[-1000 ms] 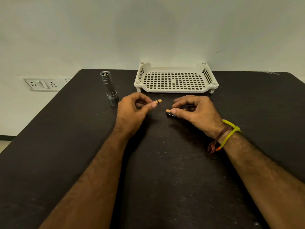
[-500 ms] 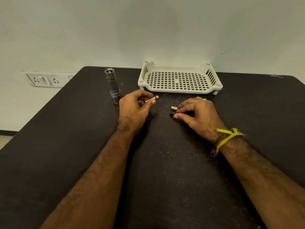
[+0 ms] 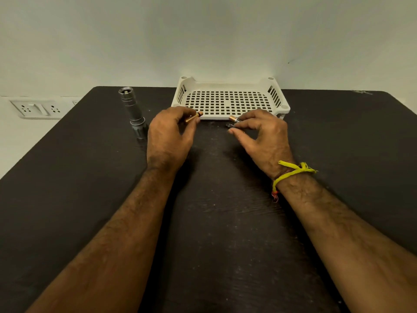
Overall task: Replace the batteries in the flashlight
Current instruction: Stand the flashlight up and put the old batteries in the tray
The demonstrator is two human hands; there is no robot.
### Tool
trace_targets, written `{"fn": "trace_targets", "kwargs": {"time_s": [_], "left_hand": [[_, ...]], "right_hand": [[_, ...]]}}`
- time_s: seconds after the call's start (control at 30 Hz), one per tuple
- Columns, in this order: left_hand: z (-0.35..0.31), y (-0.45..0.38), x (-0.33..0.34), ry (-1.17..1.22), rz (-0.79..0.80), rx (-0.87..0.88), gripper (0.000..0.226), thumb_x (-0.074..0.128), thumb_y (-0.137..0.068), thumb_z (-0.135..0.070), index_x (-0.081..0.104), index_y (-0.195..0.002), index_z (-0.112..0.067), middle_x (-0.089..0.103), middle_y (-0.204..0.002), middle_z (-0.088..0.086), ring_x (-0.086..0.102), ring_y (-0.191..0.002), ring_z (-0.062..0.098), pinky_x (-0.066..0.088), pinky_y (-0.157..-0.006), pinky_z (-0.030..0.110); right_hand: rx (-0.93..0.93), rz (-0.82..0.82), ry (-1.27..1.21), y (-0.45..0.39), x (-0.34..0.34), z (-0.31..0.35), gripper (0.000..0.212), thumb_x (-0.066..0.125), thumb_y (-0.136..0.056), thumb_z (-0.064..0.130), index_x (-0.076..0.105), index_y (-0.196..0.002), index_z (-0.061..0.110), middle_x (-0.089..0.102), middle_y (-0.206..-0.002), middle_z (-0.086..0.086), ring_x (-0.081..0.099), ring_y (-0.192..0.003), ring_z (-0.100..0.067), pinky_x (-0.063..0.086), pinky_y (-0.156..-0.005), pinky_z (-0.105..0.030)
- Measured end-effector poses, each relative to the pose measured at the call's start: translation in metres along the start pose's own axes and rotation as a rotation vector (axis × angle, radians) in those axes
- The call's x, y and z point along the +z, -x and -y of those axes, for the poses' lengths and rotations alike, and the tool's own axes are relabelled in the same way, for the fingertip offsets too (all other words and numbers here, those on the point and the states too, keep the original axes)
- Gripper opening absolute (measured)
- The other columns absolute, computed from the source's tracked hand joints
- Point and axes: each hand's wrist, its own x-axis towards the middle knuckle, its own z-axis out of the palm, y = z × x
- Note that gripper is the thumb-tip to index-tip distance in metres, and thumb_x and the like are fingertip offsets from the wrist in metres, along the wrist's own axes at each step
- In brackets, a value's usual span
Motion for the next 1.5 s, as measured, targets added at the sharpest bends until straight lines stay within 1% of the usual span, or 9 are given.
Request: {"fn": "trace_targets", "kwargs": {"time_s": [0.13, 0.27, 0.4, 0.6, 0.8, 0.93, 1.1, 1.27, 1.5], "left_hand": [[-0.001, -0.006, 0.004, -0.076, 0.01, 0.068, 0.021, 0.072, -0.089, -0.026, 0.073, -0.107, -0.016, 0.074, -0.107, 0.001, 0.065, -0.102, 0.02, 0.05, -0.094, 0.046], [0.0, -0.015, 0.014, -0.133, 0.017, 0.088, 0.026, 0.07, -0.09, -0.027, 0.07, -0.115, -0.019, 0.073, -0.113, 0.0, 0.062, -0.109, 0.021, 0.036, -0.097, 0.033], [0.004, -0.027, 0.025, -0.18, 0.008, 0.1, 0.028, 0.067, -0.092, -0.03, 0.068, -0.119, -0.021, 0.072, -0.109, -0.002, 0.06, -0.107, 0.02, 0.033, -0.099, 0.034], [0.009, -0.047, 0.042, -0.266, 0.023, 0.038, 0.031, 0.063, -0.094, -0.035, 0.065, -0.122, -0.024, 0.071, -0.102, -0.002, 0.059, -0.106, 0.02, 0.029, -0.102, 0.036], [0.019, -0.062, 0.054, -0.24, 0.087, -0.055, 0.04, 0.066, -0.089, -0.046, 0.062, -0.125, -0.03, 0.074, -0.099, -0.009, 0.059, -0.113, 0.016, 0.026, -0.106, 0.04], [0.024, -0.065, 0.056, -0.248, 0.115, -0.104, 0.05, 0.067, -0.086, -0.052, 0.059, -0.131, -0.03, 0.073, -0.11, -0.01, 0.054, -0.122, 0.018, 0.025, -0.108, 0.043], [0.024, -0.063, 0.052, -0.185, -0.039, -0.119, 0.036, 0.059, -0.094, -0.037, 0.062, -0.127, -0.023, 0.067, -0.124, -0.003, 0.051, -0.124, 0.02, 0.026, -0.107, 0.04], [0.019, -0.058, 0.049, -0.166, -0.134, -0.069, 0.031, 0.054, -0.096, -0.029, 0.064, -0.123, -0.02, 0.069, -0.12, 0.0, 0.055, -0.119, 0.021, 0.029, -0.106, 0.039], [-0.006, -0.037, 0.034, -0.22, -0.041, -0.01, 0.031, 0.056, -0.097, -0.025, 0.063, -0.126, -0.016, 0.067, -0.12, 0.007, 0.054, -0.12, 0.025, 0.027, -0.109, 0.041]], "right_hand": [[0.03, -0.087, 0.022, -0.008, 0.004, -0.006, 0.018, 0.081, -0.082, 0.018, 0.08, -0.091, 0.003, 0.074, -0.095, -0.01, 0.069, -0.091, -0.023, 0.056, -0.087, -0.032], [0.033, -0.124, 0.058, -0.022, 0.011, -0.012, 0.017, 0.079, -0.083, 0.015, 0.079, -0.092, 0.001, 0.073, -0.095, -0.013, 0.069, -0.092, -0.026, 0.055, -0.086, -0.031], [0.063, -0.134, 0.083, -0.034, 0.017, -0.02, 0.018, 0.078, -0.084, 0.015, 0.079, -0.092, 0.0, 0.073, -0.095, -0.014, 0.069, -0.093, -0.027, 0.054, -0.088, -0.032], [0.109, -0.156, 0.129, -0.048, 0.023, -0.035, 0.018, 0.076, -0.085, 0.017, 0.079, -0.094, 0.001, 0.073, -0.098, -0.014, 0.068, -0.096, -0.026, 0.046, -0.089, -0.024], [0.116, -0.087, 0.136, -0.056, 0.03, -0.041, 0.021, 0.075, -0.087, 0.019, 0.079, -0.097, 0.002, 0.073, -0.1, -0.014, 0.066, -0.098, -0.027, 0.045, -0.091, -0.028], [0.137, -0.048, 0.141, -0.057, 0.032, -0.041, 0.033, 0.071, -0.091, 0.027, 0.075, -0.112, 0.002, 0.069, -0.117, -0.016, 0.062, -0.115, -0.028, 0.044, -0.104, -0.034], [0.129, -0.275, 0.127, -0.058, 0.026, -0.036, 0.028, 0.054, -0.093, 0.002, 0.072, -0.115, 0.0, 0.068, -0.118, -0.019, 0.06, -0.117, -0.033, 0.046, -0.105, -0.042], [0.131, -0.333, 0.116, -0.056, 0.023, -0.032, 0.042, 0.046, -0.082, -0.011, 0.071, -0.114, 0.0, 0.069, -0.114, -0.017, 0.061, -0.115, -0.033, 0.048, -0.102, -0.042], [0.111, -0.331, 0.088, -0.057, 0.019, -0.03, 0.038, 0.048, -0.081, -0.009, 0.071, -0.11, 0.0, 0.07, -0.11, -0.015, 0.061, -0.112, -0.032, 0.05, -0.1, -0.041]]}}
